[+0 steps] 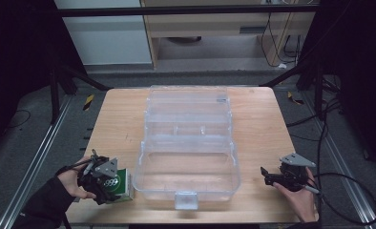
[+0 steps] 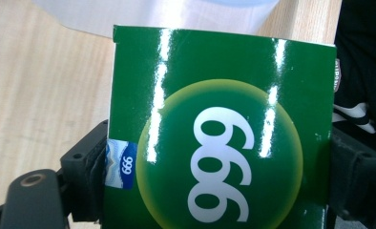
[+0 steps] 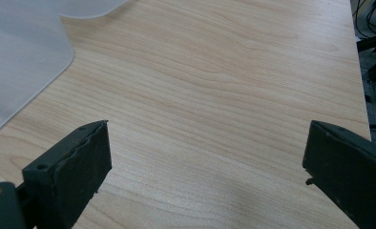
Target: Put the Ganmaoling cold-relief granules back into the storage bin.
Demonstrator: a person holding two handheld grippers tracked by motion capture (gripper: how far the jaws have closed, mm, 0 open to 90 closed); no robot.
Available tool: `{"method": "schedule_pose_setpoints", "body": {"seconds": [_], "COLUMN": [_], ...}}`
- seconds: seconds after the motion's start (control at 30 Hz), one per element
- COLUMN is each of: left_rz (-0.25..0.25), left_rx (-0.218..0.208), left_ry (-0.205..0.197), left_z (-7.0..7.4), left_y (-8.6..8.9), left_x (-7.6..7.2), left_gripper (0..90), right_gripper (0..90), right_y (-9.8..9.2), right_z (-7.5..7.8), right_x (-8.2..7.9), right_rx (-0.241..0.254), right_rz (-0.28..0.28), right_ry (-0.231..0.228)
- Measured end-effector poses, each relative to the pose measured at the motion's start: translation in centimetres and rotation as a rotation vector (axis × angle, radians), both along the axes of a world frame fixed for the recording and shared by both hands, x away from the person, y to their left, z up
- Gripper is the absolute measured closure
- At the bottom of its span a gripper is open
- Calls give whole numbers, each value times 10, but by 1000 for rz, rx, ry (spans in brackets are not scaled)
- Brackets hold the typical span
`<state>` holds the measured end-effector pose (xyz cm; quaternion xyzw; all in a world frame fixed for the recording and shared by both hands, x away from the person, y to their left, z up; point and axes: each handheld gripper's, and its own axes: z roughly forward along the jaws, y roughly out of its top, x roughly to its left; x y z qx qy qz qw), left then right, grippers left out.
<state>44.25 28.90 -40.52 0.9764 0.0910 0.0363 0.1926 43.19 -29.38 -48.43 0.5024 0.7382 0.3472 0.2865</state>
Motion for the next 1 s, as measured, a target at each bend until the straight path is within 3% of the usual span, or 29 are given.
{"method": "schedule_pose_setpoints", "body": {"seconds": [0.33,0.8,1.0], "left_rz": [21,-2,-17], "left_rx": [-46,-86,-90], "left_ry": [-45,-85,-96], "left_z": [34,74,86], "left_y": [9,4,-6], "left_x": [-3,-2,0], "left_gripper": [142,144,145], "right_gripper": [32,33,33], "right_y": [0,0,0], "right_z": [0,0,0], "right_x": [0,0,0], "right_rx": [2,1,1], "right_rz": [1,5,5], "right_ry": [-1,-6,-6]}}
